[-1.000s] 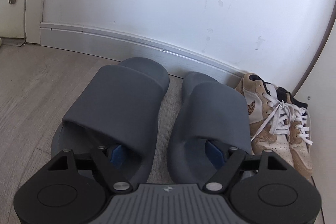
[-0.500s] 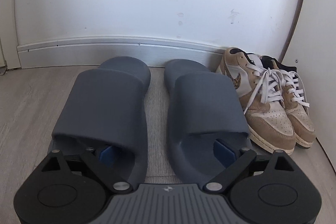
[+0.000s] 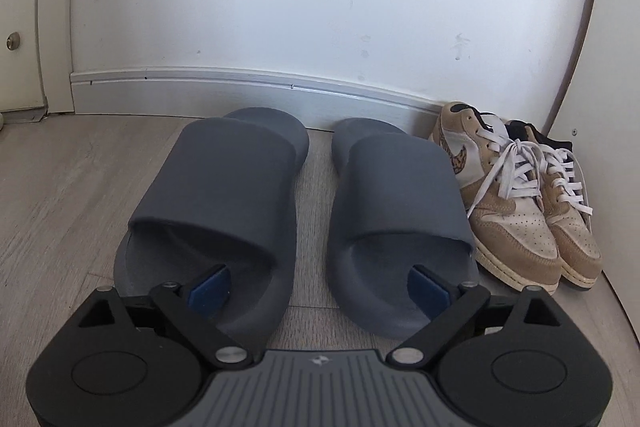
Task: Organize scattered shoes
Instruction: 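Lower the grey slides onto the floor beside the tan sneakers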
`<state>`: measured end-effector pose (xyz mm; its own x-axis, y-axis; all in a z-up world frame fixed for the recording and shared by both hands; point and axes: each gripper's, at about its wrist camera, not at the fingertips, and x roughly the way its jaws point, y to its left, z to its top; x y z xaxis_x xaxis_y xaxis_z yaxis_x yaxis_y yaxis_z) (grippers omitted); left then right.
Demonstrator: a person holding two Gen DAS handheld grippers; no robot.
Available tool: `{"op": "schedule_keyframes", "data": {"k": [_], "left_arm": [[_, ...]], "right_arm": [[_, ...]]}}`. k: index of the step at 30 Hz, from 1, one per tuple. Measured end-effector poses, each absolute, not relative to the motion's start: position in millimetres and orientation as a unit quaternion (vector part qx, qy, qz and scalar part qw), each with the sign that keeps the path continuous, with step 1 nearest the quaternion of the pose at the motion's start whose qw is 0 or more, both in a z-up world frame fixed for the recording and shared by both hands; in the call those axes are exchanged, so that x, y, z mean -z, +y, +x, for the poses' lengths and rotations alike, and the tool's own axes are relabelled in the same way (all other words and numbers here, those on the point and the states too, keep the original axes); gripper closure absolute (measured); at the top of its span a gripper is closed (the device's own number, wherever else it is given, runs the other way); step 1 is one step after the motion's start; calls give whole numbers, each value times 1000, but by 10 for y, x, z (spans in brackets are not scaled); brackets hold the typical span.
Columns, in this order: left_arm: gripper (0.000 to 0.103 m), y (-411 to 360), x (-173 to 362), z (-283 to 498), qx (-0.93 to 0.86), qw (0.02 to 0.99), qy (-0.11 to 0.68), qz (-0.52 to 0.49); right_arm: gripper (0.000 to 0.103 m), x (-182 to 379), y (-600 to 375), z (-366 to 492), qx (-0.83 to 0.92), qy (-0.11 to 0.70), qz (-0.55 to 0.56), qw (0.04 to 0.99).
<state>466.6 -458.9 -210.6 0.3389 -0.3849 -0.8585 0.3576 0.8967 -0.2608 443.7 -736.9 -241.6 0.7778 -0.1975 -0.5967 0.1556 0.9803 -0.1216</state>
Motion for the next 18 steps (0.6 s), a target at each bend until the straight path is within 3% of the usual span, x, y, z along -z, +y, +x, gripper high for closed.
{"op": "schedule_keyframes", "data": {"k": [9, 18], "left_arm": [[18, -4626, 2095, 4640, 234, 814, 532, -15], [18, -4508, 2041, 4701, 214, 821, 529, -32]], "right_arm": [[5, 2359, -6712, 4801, 76, 297, -102, 946], [5, 2413, -6830, 4952, 112, 299, -48, 946]]}}
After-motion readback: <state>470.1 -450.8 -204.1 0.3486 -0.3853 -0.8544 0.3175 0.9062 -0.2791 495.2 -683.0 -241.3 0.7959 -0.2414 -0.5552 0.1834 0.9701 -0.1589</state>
